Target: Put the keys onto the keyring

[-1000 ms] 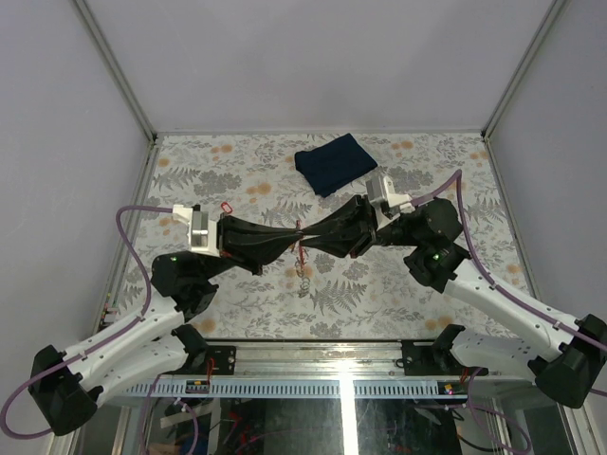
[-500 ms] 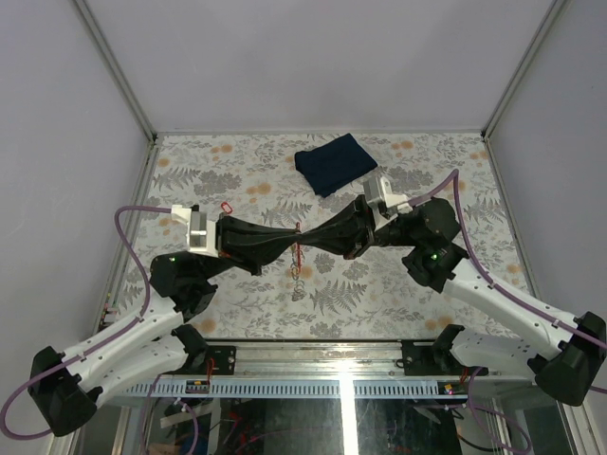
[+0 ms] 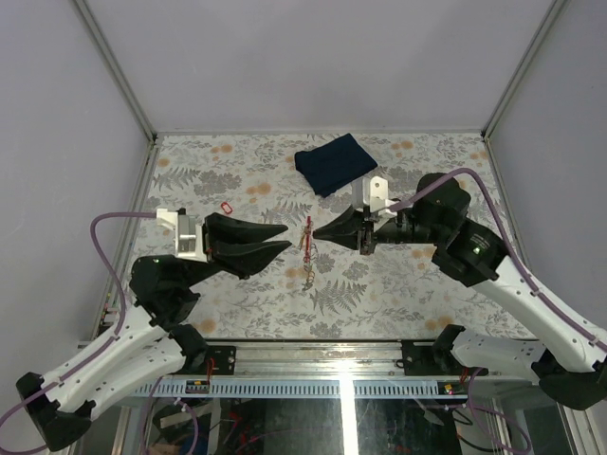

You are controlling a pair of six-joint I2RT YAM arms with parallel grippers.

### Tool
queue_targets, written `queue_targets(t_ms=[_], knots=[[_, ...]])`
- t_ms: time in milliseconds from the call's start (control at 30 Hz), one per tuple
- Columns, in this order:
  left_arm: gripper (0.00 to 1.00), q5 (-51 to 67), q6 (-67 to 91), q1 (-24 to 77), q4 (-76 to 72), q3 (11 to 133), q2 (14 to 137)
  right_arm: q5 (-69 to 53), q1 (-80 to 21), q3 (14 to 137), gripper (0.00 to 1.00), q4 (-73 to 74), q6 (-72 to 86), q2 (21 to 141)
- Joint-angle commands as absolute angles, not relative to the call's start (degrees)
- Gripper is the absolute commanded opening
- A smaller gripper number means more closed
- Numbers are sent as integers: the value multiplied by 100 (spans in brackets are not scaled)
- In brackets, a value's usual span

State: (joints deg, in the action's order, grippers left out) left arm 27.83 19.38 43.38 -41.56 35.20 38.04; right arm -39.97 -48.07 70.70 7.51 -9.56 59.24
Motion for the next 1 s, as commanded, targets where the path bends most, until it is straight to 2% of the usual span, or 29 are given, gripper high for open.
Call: queue_targets(t_ms=[0, 233, 467, 533, 733, 967], knots=[[32, 2655, 1354, 4313, -2792, 3883, 3638, -3404, -4836, 7892, 0, 2692, -2085, 5988], [33, 2257, 949, 4308, -2011, 3875, 3582, -2271, -5072, 9055, 0, 4608, -2332, 6596], [40, 1694, 674, 4307, -1572, 3659, 3665, -644, -5580, 10409, 0, 6758, -1467, 8070], [44, 1579, 590, 4310, -1555, 3517, 3608, -337, -5591, 10461, 0, 7166, -1163, 8387], [52, 1554, 411, 4310, -1459, 3193, 3422, -441, -5590, 10646, 0, 7664, -454, 8964], [57, 1767, 329, 4533, -1841, 2889, 3476, -900, -5582, 10925, 0, 7393, -279, 8980]])
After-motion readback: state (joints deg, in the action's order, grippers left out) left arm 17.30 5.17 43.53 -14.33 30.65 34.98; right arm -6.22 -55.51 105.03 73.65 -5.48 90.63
